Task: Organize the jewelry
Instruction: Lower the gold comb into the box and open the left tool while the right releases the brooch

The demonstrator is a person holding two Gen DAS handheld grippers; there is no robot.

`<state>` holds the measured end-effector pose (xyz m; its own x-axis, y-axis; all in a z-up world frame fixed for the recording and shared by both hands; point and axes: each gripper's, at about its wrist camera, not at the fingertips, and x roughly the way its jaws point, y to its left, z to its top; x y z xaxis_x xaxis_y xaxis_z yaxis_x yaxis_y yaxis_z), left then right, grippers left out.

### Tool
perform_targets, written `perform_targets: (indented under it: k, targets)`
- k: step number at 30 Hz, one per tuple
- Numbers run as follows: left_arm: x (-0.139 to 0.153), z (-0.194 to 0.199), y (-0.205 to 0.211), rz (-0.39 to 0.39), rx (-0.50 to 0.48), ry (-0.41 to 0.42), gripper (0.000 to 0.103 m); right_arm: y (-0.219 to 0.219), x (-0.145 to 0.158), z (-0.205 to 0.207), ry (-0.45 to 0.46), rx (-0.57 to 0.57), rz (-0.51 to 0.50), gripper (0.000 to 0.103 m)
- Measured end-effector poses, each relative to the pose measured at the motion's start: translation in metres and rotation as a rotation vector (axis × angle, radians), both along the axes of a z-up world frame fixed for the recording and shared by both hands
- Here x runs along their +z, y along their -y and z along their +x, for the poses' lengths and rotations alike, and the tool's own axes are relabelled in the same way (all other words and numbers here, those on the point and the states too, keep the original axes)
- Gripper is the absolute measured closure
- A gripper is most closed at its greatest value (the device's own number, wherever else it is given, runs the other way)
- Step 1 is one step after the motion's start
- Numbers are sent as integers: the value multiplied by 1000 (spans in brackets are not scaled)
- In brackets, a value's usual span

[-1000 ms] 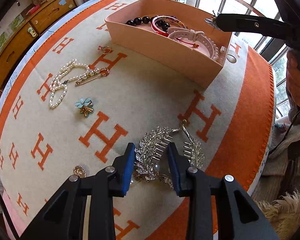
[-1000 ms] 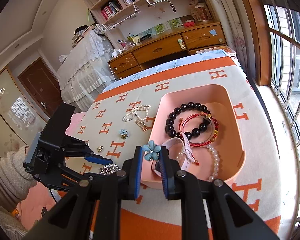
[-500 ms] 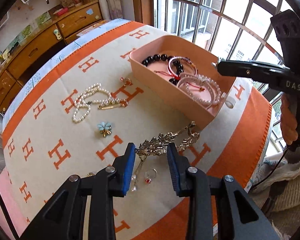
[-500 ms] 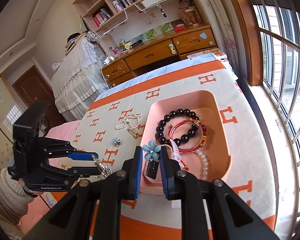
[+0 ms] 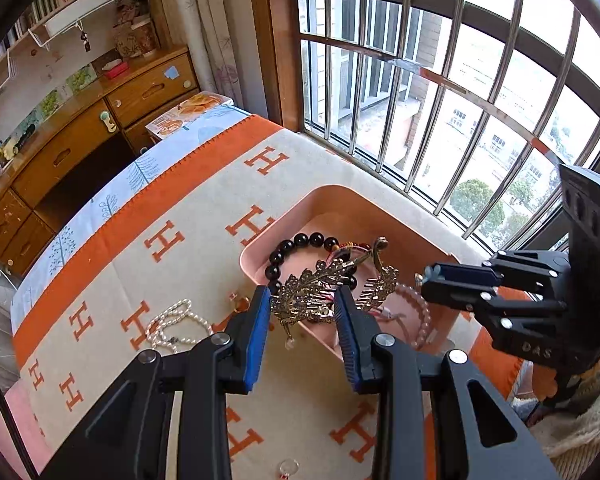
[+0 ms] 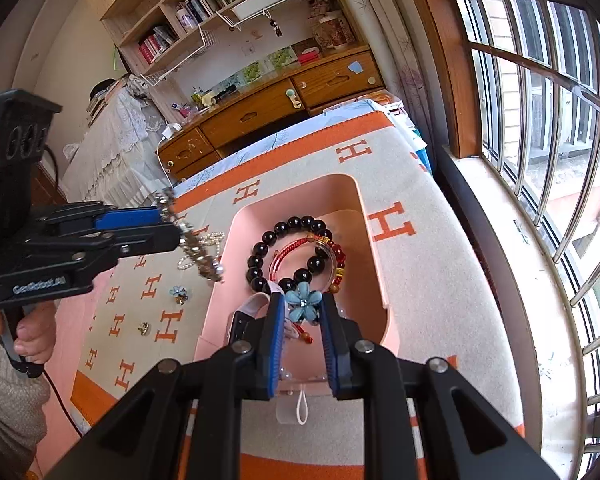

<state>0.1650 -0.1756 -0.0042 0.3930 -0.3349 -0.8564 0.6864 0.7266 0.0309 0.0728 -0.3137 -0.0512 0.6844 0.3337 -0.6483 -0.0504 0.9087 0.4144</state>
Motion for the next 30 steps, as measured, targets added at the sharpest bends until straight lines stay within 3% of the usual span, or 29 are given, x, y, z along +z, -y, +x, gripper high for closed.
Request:
perform_targets:
  k: [4, 12, 15, 16, 21, 26, 30]
  targets:
    - [-31, 29, 19, 24, 33, -78, 72, -2, 5, -3, 39, -5, -37, 66]
    - [-63, 58, 36, 28, 85, -162, 68, 6, 2, 1, 37, -16, -11, 66]
    - [-54, 55, 33, -6, 89, -146, 39, 7, 1, 1, 34, -16, -1, 66]
    - [-49, 53, 31, -25, 95, -131, 36, 7, 1, 1, 33, -15, 5, 66]
    - [-21, 46, 11, -94, 138, -88, 36, 2, 3, 0, 36, -8, 12, 66]
    - [1, 30, -15, -104, 171, -39, 36, -9, 12, -6, 52, 7, 2, 66]
    - [13, 16, -48, -114, 234, -23, 27, -20, 19, -12, 63, 29, -13, 66]
